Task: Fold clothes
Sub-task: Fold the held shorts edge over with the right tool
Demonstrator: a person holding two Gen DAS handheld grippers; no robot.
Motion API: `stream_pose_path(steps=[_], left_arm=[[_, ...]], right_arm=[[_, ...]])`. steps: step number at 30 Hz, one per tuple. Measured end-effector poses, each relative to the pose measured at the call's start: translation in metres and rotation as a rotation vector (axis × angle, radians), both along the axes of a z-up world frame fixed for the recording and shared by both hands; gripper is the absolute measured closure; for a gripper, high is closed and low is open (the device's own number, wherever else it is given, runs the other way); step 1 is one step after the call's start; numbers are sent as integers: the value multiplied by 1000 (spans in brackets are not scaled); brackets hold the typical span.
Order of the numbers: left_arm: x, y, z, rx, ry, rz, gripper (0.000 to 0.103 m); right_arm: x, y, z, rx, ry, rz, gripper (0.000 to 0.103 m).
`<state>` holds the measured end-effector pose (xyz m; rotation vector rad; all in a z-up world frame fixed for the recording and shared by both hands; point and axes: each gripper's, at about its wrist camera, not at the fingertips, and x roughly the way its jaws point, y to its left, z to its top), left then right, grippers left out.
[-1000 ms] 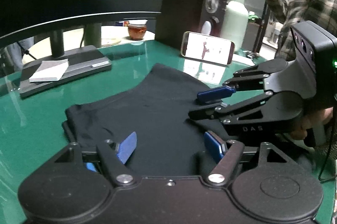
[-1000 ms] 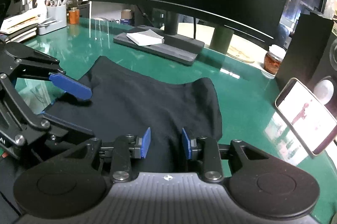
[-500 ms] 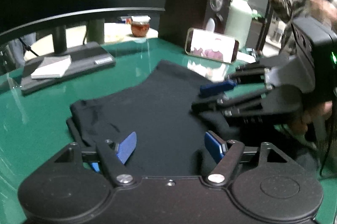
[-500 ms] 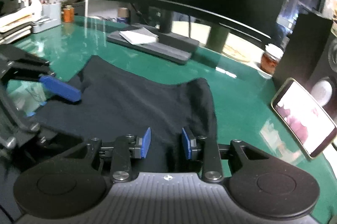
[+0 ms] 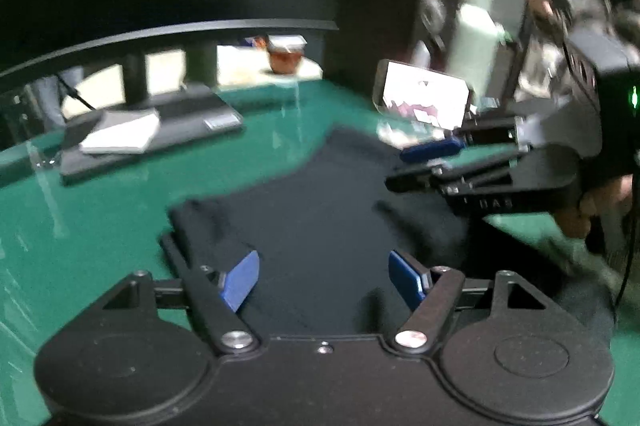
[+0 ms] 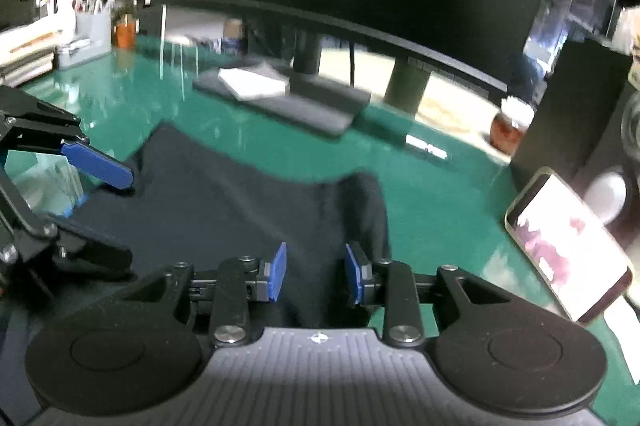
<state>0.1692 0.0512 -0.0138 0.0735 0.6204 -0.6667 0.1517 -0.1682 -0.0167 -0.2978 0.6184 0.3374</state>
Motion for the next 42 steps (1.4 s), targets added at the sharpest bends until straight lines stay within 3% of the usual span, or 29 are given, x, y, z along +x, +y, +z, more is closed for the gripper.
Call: stream_pose_path(steps=[3, 7, 13, 17, 21, 27, 37, 42], left_arm=[[14, -3, 0, 2, -9, 29, 32], [28, -10, -10, 29, 18, 40, 32], [28, -11, -18, 74, 16, 28, 32], [27, -11, -16, 71, 11, 37, 32], [26, -5, -7, 18, -34, 54, 32], [37, -11, -15, 44, 19, 51, 32], [34, -14, -18, 65, 8, 38, 31], [33, -15, -18, 72, 4, 36, 30]], right_arm=[[26, 1, -1, 29, 11, -2, 80], [50, 5, -13, 34, 45, 7, 81], [59, -5, -22, 44, 40, -30, 86], [57, -8, -22, 70, 34, -44, 86], [43, -3, -15, 88, 11, -1, 85], [46, -3, -21, 77, 36, -1, 86], [45, -14, -18, 82, 23, -77, 85], [25, -5, -12, 115, 24, 15, 85]])
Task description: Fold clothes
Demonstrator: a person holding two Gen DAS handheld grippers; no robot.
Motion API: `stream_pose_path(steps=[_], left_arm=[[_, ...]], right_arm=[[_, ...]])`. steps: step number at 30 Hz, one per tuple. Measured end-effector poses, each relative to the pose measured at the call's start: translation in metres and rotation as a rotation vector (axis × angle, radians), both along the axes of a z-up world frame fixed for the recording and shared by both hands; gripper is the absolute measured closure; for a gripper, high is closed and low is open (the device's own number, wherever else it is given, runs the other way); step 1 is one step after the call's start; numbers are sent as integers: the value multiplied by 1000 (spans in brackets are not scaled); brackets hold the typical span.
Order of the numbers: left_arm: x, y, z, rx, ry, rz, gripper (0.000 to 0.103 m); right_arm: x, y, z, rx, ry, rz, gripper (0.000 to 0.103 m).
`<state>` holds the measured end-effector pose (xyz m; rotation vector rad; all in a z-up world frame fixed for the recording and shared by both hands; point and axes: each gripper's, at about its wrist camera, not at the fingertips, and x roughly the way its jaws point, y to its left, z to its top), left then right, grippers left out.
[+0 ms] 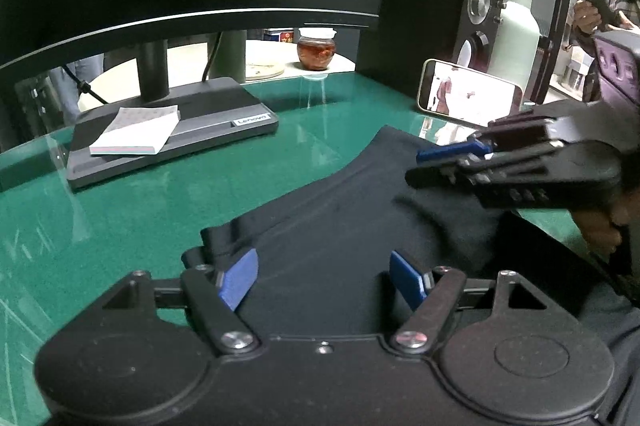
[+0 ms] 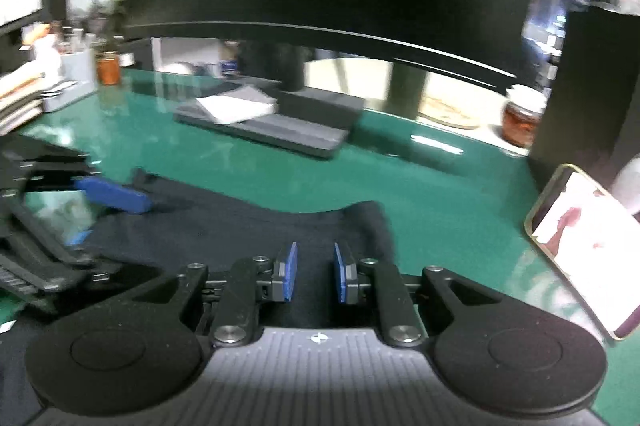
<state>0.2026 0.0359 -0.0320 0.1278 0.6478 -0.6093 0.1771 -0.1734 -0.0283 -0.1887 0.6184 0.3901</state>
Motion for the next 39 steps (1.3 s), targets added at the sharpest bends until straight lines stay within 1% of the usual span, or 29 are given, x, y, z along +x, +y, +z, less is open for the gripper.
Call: stream_pose_path(steps=[1, 3, 6, 9, 12, 16, 18, 20, 23, 25, 27, 29, 30, 33, 34, 35, 37, 38, 39], left_arm=[[0, 0, 0, 2, -1, -1, 30], [-1, 0, 0, 6, -3, -2, 30], [-1, 0, 0, 6, -4, -4, 30], [-2, -1, -1, 11, -7, -7, 29], [-3, -2, -1, 15, -10, -11, 28], [-3, -3, -1, 18, -13, -14, 27], [-4, -3, -1, 22, -15, -14, 27], [-2, 0, 1, 5, -5, -2, 27], [2, 7, 12, -55, 9, 24, 27], [5, 6, 17, -73, 9, 23, 27], [10, -1, 26, -84, 1, 13, 27], [16, -19, 32, -72, -16, -14, 27], [20, -30, 33, -66, -19, -26, 27], [31, -63, 32, -52, -15, -64, 28], [34, -71, 30, -49, -9, -75, 29], [36, -80, 28, -42, -2, -83, 35], [40, -96, 23, -21, 12, -96, 42], [42, -104, 21, -10, 19, -103, 45], [43, -108, 19, -4, 23, -106, 46]], right_arm=[[-3, 4, -2, -12, 9, 20, 85], [-1, 4, -7, -29, 24, 11, 85], [6, -6, -11, -16, 28, -42, 85], [9, -10, -11, -32, 19, -83, 84], [4, -7, -9, -42, 18, -79, 82], [-9, -8, -3, 3, 26, -42, 81], [-16, -9, -1, 4, 28, -43, 81], [-24, -11, 2, 8, 29, -46, 81], [-49, -22, 11, 40, 17, -71, 80], [-69, -30, 15, 50, 14, -99, 79], [-102, -35, 17, 57, 17, -132, 79], [-118, -35, 16, 63, 24, -144, 79], [-134, -35, 14, 68, 33, -160, 79], [-151, -31, 12, 62, 30, -173, 79], [-155, -29, 13, 68, 28, -167, 79], [-160, -27, 13, 75, 26, -161, 79], [-164, -23, 13, 71, 21, -153, 82], [-164, -22, 12, 62, 21, -149, 85], [-163, -21, 9, 50, 28, -145, 85]])
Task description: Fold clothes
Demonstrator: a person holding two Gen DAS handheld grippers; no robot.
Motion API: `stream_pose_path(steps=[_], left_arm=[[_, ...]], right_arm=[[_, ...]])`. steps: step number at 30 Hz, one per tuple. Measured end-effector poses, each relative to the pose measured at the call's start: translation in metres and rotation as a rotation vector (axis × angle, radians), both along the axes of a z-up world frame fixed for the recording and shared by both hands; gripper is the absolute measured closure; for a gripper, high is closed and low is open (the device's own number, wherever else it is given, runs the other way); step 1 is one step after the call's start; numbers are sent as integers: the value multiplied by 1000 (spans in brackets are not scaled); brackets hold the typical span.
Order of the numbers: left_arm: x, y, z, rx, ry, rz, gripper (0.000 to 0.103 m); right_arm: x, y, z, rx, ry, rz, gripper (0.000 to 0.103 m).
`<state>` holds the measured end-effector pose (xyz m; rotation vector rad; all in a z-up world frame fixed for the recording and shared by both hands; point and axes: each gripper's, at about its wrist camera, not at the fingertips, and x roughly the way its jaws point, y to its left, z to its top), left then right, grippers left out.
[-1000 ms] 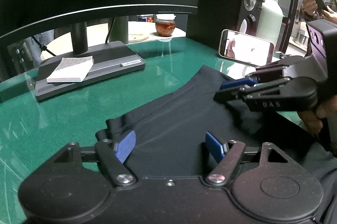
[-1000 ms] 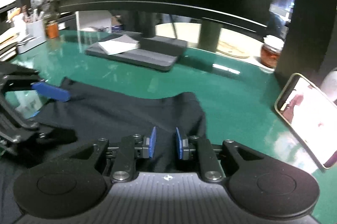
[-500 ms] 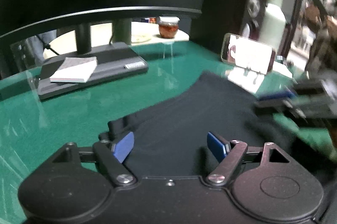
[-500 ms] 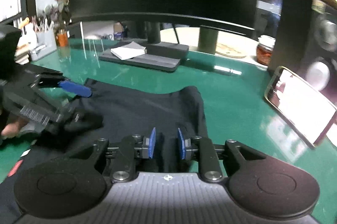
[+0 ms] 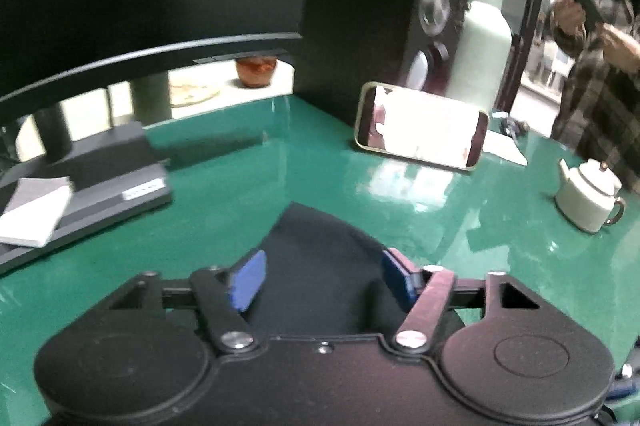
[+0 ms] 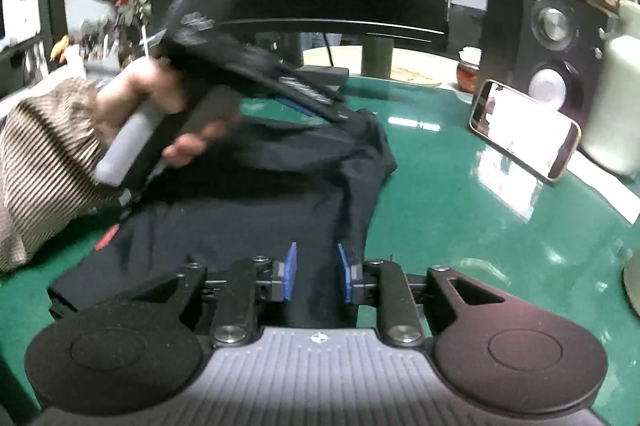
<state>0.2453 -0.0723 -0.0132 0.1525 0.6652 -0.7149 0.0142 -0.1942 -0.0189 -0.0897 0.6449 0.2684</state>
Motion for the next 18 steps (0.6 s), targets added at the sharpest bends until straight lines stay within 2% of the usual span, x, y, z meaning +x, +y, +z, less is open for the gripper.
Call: stream_pose_path(steps=[5, 18], left_arm=[[4, -10, -12, 42, 18, 13, 46], [4, -9, -15, 38, 10, 15, 46]], right_arm=[[4, 2, -9, -33, 20, 14, 85], [-6, 3, -12, -63, 9, 18, 84]])
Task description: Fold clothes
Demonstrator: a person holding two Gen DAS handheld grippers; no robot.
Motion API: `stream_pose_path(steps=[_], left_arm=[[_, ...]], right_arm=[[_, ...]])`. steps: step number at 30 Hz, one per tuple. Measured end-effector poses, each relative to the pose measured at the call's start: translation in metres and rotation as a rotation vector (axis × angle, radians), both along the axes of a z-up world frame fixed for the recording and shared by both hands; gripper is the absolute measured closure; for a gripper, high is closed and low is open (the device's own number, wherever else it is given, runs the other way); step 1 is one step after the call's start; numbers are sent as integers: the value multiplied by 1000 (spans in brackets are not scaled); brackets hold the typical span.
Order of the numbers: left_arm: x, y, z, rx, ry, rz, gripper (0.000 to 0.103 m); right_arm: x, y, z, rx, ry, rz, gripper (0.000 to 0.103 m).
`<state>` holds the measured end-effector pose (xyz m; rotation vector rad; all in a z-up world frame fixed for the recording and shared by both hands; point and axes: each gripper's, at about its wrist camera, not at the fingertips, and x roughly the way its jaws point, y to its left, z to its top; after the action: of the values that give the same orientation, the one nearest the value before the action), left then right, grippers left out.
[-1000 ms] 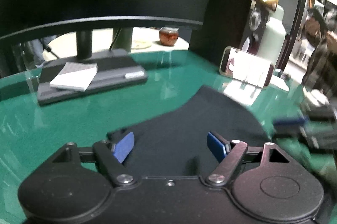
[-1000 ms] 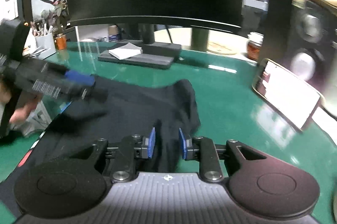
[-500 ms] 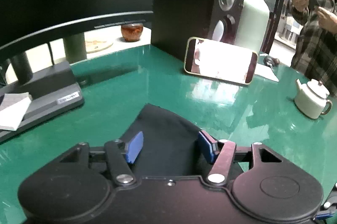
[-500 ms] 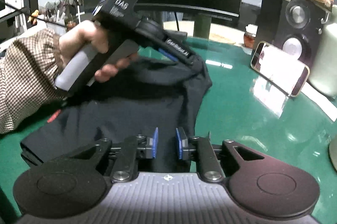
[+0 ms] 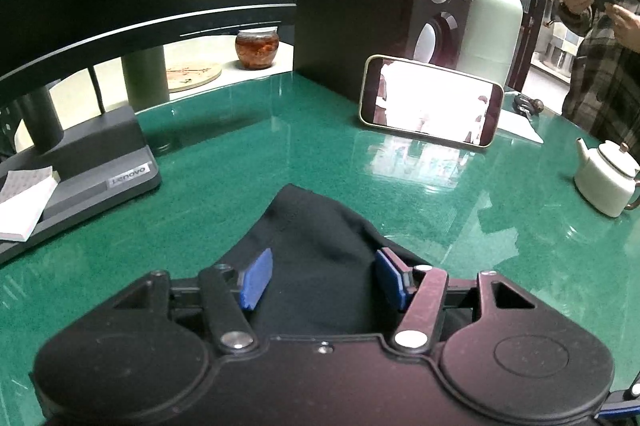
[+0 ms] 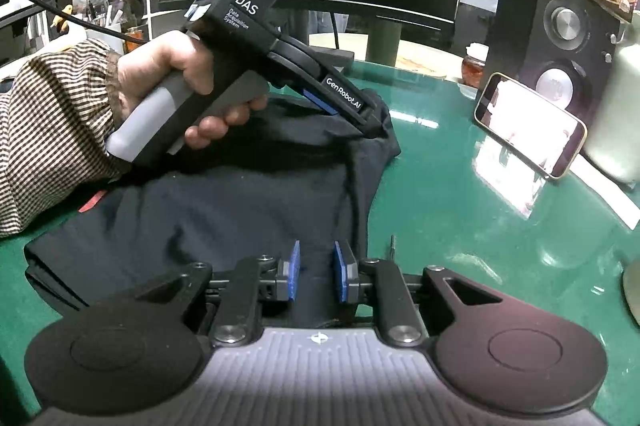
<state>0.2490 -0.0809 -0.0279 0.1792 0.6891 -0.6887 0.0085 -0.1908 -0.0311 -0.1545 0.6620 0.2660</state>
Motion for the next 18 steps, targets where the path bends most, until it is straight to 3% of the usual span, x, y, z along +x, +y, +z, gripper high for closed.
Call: stream_pose_path(steps=[18], left_arm=[[-1, -2, -1, 9, -11, -4, 46]], right_arm=[[1, 0, 0, 9, -7, 2, 84]])
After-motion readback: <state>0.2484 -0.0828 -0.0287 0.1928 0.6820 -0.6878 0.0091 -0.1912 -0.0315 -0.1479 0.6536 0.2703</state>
